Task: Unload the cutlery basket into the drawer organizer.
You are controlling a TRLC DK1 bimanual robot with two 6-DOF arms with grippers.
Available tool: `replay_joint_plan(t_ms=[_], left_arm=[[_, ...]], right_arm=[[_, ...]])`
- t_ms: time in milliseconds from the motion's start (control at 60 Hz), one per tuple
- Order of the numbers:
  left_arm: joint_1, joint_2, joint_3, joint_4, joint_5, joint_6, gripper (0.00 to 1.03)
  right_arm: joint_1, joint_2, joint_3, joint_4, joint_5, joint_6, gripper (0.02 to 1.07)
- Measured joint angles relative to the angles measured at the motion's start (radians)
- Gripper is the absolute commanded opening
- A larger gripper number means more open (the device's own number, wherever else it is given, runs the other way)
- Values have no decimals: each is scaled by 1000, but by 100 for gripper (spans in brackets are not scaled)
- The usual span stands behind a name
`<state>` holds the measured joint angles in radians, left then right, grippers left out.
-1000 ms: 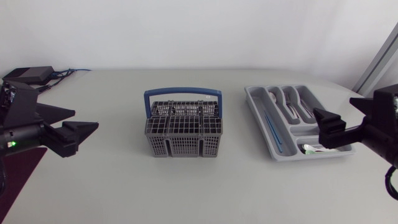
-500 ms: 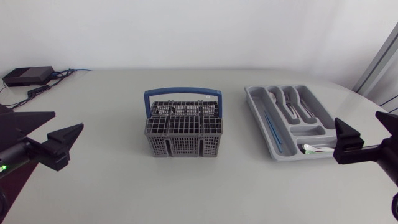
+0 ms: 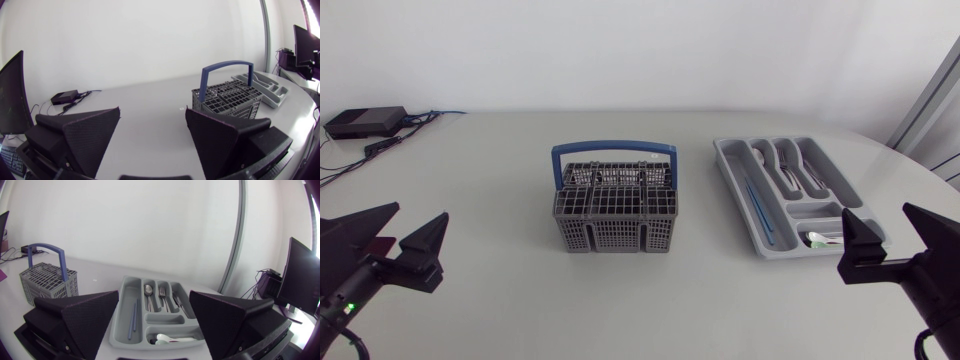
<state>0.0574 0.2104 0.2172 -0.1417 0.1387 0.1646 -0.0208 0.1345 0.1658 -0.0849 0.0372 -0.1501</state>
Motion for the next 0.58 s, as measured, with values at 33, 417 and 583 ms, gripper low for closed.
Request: replay_joint_plan(t_ms=[33, 417, 583], left_arm=[[-3, -16, -16, 12, -11, -11, 99], [-50, -197, -194, 118, -129, -130, 99], [-52, -204, -196, 126, -134, -139, 99]], right_arm=[[0, -11, -12, 6, -7, 11, 103], [13, -124, -144, 66, -36, 111, 103], [13, -129, -146, 67, -37, 121, 103]])
